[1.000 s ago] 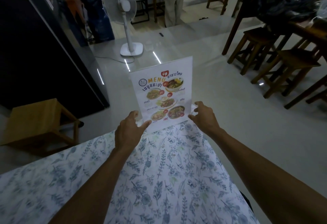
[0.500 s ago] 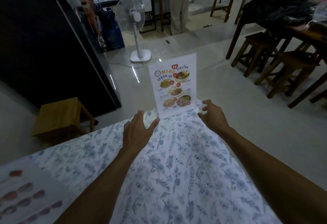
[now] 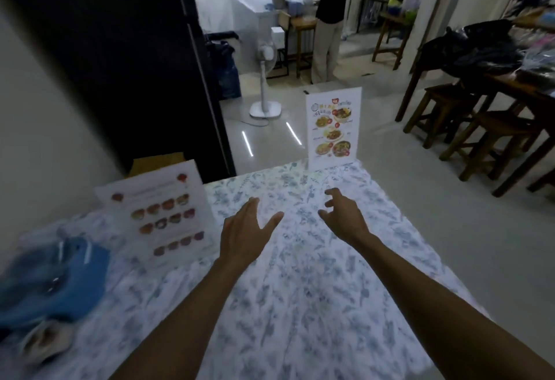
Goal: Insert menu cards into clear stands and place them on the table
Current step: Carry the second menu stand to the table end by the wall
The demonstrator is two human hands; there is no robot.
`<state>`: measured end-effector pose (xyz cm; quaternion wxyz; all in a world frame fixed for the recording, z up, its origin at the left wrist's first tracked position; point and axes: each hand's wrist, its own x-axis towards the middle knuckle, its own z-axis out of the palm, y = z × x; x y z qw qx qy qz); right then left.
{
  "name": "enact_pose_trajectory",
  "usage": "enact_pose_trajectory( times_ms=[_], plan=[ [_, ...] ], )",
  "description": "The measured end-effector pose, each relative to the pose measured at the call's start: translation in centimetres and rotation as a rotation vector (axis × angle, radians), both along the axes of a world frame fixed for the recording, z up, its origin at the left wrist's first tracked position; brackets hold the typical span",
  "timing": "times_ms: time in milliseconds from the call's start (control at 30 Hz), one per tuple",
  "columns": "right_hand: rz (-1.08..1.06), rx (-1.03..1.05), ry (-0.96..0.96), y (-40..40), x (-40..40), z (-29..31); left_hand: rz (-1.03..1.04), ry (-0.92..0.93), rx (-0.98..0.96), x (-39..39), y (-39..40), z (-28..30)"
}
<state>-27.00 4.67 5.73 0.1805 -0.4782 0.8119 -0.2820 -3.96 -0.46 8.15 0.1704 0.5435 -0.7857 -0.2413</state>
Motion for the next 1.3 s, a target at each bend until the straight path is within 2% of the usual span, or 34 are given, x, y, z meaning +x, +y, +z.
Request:
enact_pose_trajectory(
  times_ms=[300,567,867,1100,1200,1300],
  plan=[
    [0.255,-0.035,-0.026,1.1,15.5,0.8,0.229,-0.003,-0.035,15.4,5.3,1.8],
    [0.411,-0.077,-0.045,-0.7,23.2,1.7,0.368,0.01,-0.107,23.5,6.7,2.5],
    [0.44,0.025,-0.027,-5.6,22.3,0.2,0.5,0.016,-0.166,23.7,-0.2,1.8],
    [0.425,0.136,-0.049,-11.7,19.6,-2.6,0.654,0.051,0.005,22.3,-6.5,-1.3],
    [0.467,0.154,-0.066,-13.8,19.6,-3.9,0.661,0.139,0.083,21.8,-7.9,-2.5],
    [0.518,0.148,-0.103,-15.1,20.1,-4.9,0.655,0.229,0.074,21.7,-8.6,-3.3]
  ],
)
